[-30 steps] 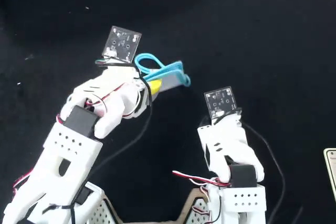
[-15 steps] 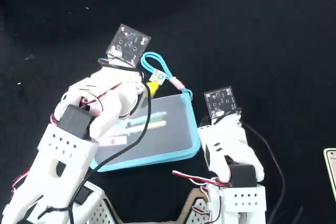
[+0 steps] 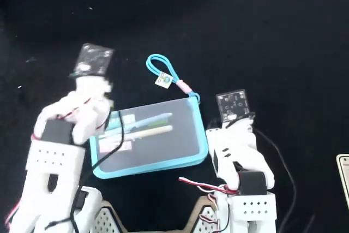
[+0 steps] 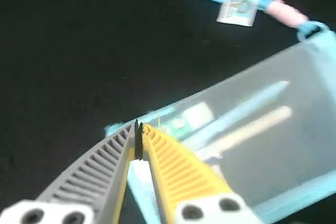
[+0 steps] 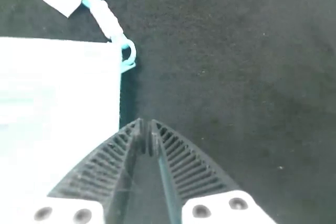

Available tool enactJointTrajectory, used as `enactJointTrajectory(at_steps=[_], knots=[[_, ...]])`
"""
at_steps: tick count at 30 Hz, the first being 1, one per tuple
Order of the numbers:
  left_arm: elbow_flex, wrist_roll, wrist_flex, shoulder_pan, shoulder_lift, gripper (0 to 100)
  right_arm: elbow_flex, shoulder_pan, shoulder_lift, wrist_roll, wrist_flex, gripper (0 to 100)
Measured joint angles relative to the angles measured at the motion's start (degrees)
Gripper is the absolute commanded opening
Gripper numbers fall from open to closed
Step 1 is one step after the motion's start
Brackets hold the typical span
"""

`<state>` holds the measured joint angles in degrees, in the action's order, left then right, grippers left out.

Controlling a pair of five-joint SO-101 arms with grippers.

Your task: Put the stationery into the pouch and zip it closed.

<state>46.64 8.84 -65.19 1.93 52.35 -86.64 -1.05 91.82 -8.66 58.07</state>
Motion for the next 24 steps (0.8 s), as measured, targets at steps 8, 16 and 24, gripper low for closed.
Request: enactJointTrajectory(at_steps=[8,16,24], knots=[[16.26,0.44,0.00,-2.99,20.31,3,0.00,-3.16,0.00,10.99,0.00,1.1],[24.35,2.55,0.00,-3.43,32.53,3,0.00,-4.13,0.00,11.87,0.00,1.1],[33.58,2.55,0.00,-3.43,36.48,3,0.00,-4.13,0.00,11.60,1.85,1.1]])
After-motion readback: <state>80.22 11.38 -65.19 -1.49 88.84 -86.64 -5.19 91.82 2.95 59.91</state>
